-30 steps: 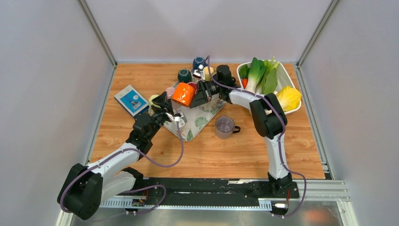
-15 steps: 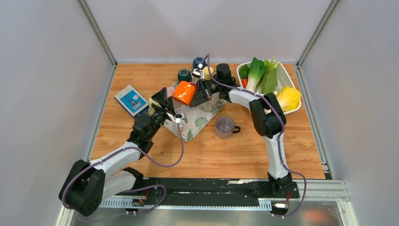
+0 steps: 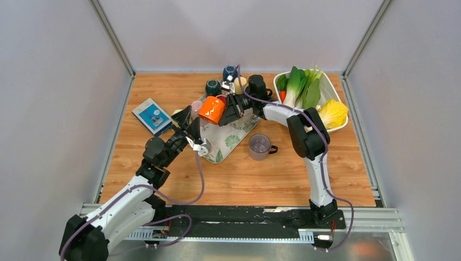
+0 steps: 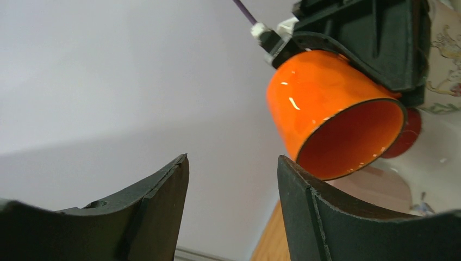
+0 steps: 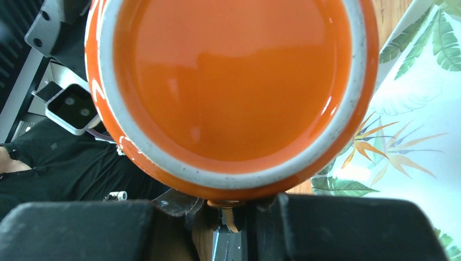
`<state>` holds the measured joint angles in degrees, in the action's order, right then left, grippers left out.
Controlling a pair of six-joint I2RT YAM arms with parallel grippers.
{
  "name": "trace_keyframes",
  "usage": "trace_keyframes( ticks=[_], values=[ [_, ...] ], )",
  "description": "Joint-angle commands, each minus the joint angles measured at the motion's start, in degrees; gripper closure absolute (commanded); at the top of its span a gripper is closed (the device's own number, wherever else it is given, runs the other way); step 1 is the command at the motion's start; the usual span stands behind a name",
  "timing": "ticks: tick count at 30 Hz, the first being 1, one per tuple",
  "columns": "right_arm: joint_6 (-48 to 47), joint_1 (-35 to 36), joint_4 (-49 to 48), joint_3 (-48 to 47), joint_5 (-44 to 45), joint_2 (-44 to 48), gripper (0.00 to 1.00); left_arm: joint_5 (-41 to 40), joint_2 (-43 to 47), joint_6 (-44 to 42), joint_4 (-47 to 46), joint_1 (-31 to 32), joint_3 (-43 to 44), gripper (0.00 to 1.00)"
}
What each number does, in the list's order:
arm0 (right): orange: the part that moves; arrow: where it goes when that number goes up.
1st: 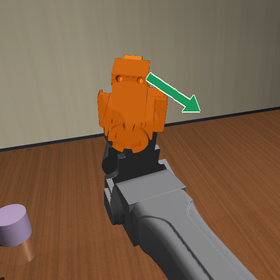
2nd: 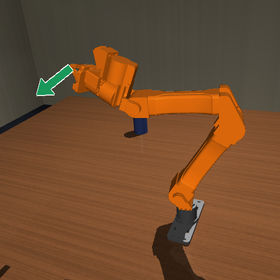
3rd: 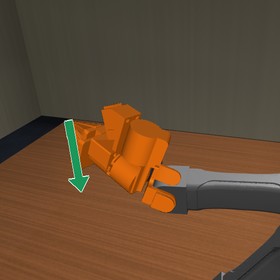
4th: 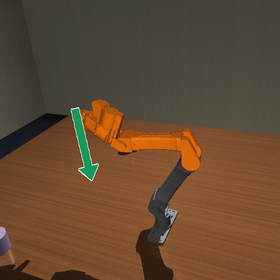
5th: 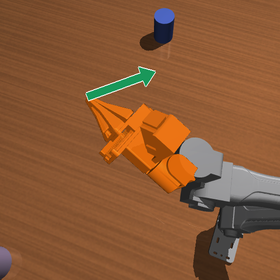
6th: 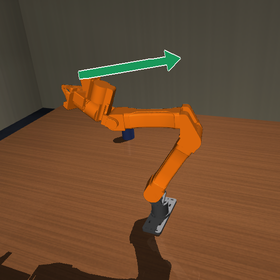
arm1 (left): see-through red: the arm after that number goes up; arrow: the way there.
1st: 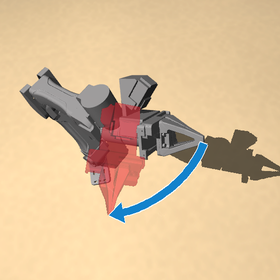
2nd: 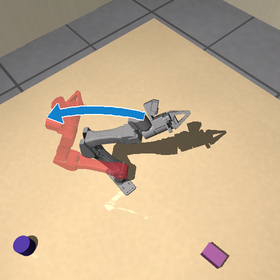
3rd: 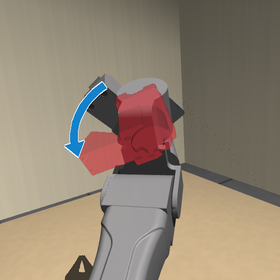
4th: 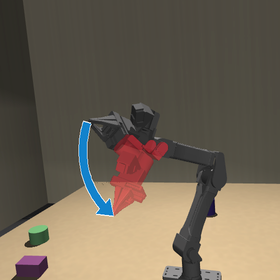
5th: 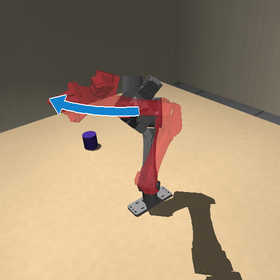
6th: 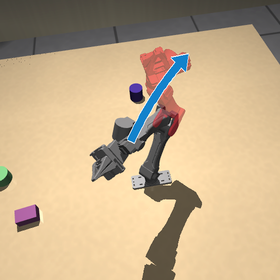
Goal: Turn the mug right side up
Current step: Turn over the cup on the tray.
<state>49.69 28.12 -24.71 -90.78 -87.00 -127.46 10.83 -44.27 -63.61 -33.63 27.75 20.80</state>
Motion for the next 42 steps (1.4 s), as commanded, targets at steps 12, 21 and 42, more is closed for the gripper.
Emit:
trace_keyframes(
  ticks=[12,21,42],
  values=[
    [-1.02,0.74,-3.45,-0.62,-1.77,2.81,1.0,-0.24,-14.56,0.75,-13.54,0.41,2.38,0.52],
    [-1.79,1.03,-1.9,-0.62,-1.85,2.37,0.99,-0.54,-20.42,0.3,-19.17,0.85,4.76,0.69],
    [-49.82,-4.8,31.56,1.08,29.55,17.19,0.29,-14.29,-10.57,33.88,41.41,0.77,24.61,1.0]
  ],
)
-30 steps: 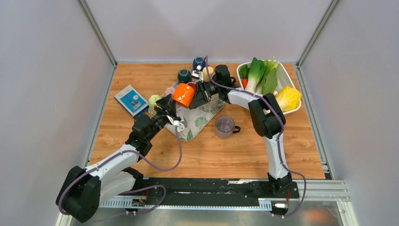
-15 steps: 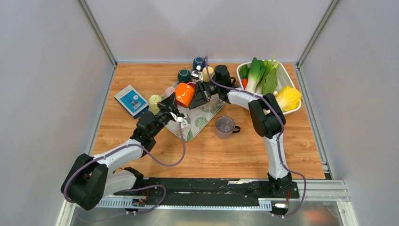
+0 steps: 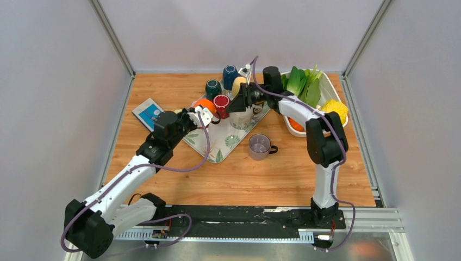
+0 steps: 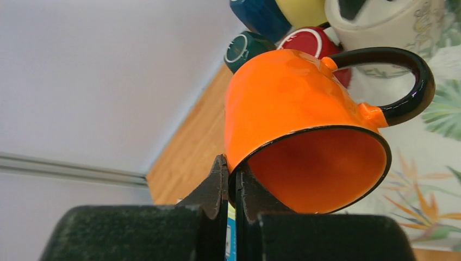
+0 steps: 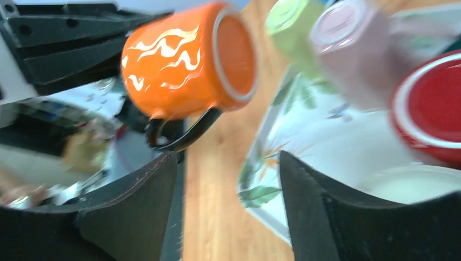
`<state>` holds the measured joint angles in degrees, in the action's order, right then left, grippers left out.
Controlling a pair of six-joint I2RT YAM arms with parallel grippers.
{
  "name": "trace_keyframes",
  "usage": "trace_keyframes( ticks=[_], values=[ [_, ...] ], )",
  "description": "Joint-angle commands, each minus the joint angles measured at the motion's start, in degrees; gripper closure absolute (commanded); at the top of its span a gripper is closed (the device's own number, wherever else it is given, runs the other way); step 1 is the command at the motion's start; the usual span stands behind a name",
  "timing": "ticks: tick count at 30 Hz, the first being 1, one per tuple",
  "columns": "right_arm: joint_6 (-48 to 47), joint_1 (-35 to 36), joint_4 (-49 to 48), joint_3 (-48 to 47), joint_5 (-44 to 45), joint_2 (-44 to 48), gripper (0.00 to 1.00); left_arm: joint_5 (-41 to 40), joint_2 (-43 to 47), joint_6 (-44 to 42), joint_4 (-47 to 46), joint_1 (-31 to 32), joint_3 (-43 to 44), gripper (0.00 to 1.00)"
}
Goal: Turn the mug right side up
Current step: Turn over the cup on the tray.
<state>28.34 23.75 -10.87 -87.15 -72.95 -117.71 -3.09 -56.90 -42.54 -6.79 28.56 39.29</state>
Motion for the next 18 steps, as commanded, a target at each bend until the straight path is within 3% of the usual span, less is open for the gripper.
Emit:
trace_keyframes(
  ticks=[1,5,8,11,16,18],
  values=[
    [-36.46,-0.03,21.24,-1.81,19.2,9.04,0.29,0.08,1.82,14.05,17.39,-0.01,6.31,1.0],
    [-68.54,1.14,21.28,11.08,23.89,19.83,0.29,3.84,-1.38,19.01,25.47,-0.03,9.2,1.0],
    [-83.43,3.07,21.33,19.52,27.08,26.47,0.33,4.25,-4.49,24.92,30.18,-0.18,13.51,1.0],
    [-85.06,6.21,21.9,22.0,34.46,28.91,0.34,7.04,-7.92,31.26,32.74,-0.68,18.63,1.0],
    [-89.03,11.5,38.75,10.08,40.23,22.58,0.43,10.7,-12.05,37.39,36.45,-0.83,23.49,1.0],
    [-91.48,13.43,40.43,8.36,43.24,21.03,0.45,12.01,-14.5,38.4,38.88,-0.81,26.07,1.0]
  ],
)
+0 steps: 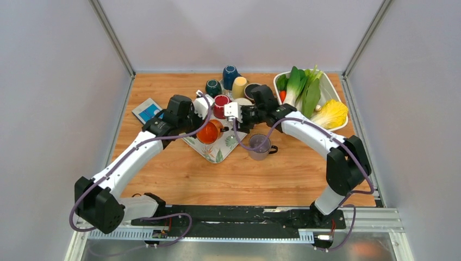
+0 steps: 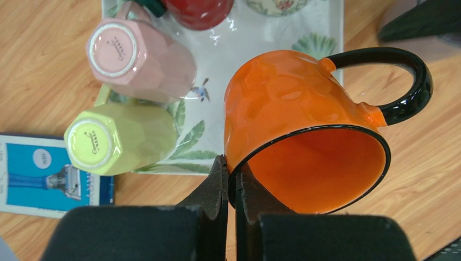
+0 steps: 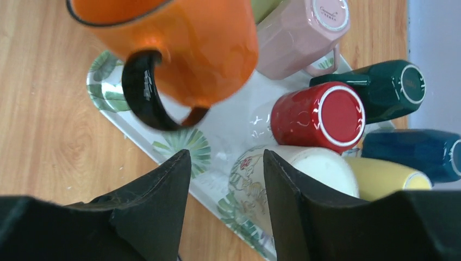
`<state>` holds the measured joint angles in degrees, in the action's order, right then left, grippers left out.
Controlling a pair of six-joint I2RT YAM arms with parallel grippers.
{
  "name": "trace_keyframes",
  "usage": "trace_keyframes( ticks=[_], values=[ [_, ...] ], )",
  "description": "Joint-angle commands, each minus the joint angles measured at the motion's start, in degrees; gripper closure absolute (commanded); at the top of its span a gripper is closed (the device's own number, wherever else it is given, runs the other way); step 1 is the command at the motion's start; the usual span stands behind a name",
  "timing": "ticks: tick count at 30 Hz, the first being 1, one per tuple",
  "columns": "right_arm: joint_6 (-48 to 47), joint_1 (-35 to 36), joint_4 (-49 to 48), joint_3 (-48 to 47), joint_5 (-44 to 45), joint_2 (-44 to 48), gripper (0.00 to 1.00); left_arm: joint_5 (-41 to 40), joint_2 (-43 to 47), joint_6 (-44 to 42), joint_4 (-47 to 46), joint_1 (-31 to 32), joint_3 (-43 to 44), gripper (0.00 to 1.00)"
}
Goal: Turn the mug right side up
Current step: Turn over the cup on the tray, then place the cup at the center of the board.
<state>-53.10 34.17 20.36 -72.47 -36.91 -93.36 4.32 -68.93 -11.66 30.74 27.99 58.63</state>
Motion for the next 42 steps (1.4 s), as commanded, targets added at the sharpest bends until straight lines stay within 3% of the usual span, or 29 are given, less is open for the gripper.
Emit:
trace_keyframes(
  ticks=[1,13,20,23,25,26,28,30,35,42],
  values=[
    [-11.0,3.49,9.1,-6.59,7.62,-3.77,0.45,4.98,-3.15,8.01,1.65,-0.23,7.52,1.0],
    [-13.05,10.12,9.22,-9.92,14.74,-6.73,0.52,4.2,-5.67,9.73,0.36,-0.26,9.79,1.0],
    [-15.98,10.46,9.38,-10.36,15.41,-7.55,0.75,4.16,-6.33,9.37,0.05,-0.29,10.89,1.0],
    [-16.26,10.47,9.28,-10.85,15.35,-8.15,0.97,5.06,-6.51,9.19,0.02,-0.32,11.12,0.99],
    [-16.06,10.41,9.12,-10.86,15.33,-8.6,1.0,5.32,-6.6,8.86,0.02,-0.43,11.34,0.79],
    [-15.25,10.35,8.85,-10.94,15.3,-8.72,1.0,5.29,-6.54,8.85,-0.02,-0.54,11.46,0.63],
    [-12.71,9.83,8.27,-11.44,14.52,-9.01,1.0,5.29,-6.17,8.99,-0.27,-1.4,11.64,0.43],
    [-10.52,9.0,7.92,-11.64,13.38,-8.97,1.0,5.45,-5.67,9.0,-0.32,-2.4,11.68,0.34],
    [-6.53,4.34,8.22,-12.04,5.87,-7.71,1.0,6.23,-4.0,9.56,-1.38,-4.64,10.93,0.28],
    [0.91,-4.79,12.89,-14.18,-5.12,-3.45,1.0,11.6,-1.75,10.1,-4.63,-7.08,8.11,0.29]
  ],
)
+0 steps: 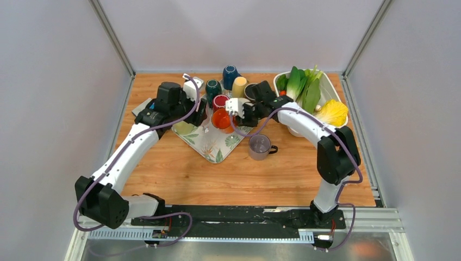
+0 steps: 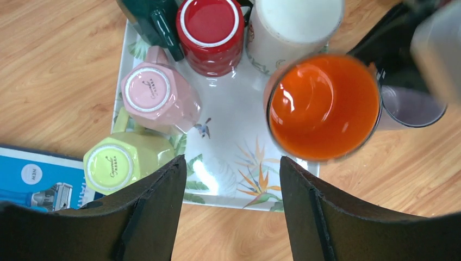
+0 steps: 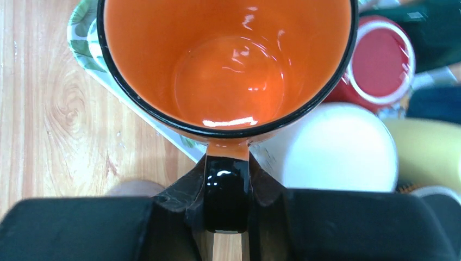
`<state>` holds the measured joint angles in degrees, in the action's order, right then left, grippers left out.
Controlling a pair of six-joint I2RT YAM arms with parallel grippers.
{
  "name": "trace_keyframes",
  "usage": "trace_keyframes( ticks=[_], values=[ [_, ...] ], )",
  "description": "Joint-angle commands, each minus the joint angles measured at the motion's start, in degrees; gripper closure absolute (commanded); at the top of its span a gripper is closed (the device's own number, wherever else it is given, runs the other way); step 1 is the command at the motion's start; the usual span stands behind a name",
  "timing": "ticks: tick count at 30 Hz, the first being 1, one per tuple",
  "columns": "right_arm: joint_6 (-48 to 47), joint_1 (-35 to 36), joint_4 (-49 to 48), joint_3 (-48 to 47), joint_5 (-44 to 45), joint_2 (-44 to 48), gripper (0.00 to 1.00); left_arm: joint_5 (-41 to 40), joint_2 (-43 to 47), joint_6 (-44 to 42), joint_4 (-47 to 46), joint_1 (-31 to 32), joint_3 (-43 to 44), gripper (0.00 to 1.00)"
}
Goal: Turn the mug right side up
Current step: Place the cup at the center of the board.
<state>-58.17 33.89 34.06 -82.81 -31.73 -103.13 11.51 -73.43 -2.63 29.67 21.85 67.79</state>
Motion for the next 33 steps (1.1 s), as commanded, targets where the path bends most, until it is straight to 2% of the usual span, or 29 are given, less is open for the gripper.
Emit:
trace_keyframes(
  ticks=[1,7,14,19,22,27,33],
  values=[
    [6.54,-6.11,-0.33,-3.07,-11.04,7.59,1.0,4.76,2.8,0.77,-3.63,-1.04,-1.4,0.29],
    [8.55,-15.96,0.04,4.84,-12.46,15.78,1.0,6.76,2.11,0.2,-4.36,-1.07,-2.07,0.3],
    [9.03,-26.89,2.37,15.41,-12.09,29.58,1.0,8.11,-0.2,-0.36,-4.07,-1.05,-0.32,0.31],
    [-3.4,-39.63,18.12,16.25,-13.63,34.96,1.0,7.87,-0.91,-0.42,-3.77,-1.07,1.06,0.33],
    [-13.15,-43.99,25.41,17.99,-12.38,36.14,1.0,7.96,-1.26,-0.63,-3.89,-1.03,1.16,0.33],
    [-19.9,-47.35,27.55,22.28,-11.85,37.19,1.0,8.47,-1.76,-0.02,-4.41,-1.07,1.39,0.34],
    [-26.59,-47.59,28.42,26.58,-10.31,35.59,1.0,8.01,-0.4,-1.44,-3.68,-1.07,1.01,0.34]
  ],
)
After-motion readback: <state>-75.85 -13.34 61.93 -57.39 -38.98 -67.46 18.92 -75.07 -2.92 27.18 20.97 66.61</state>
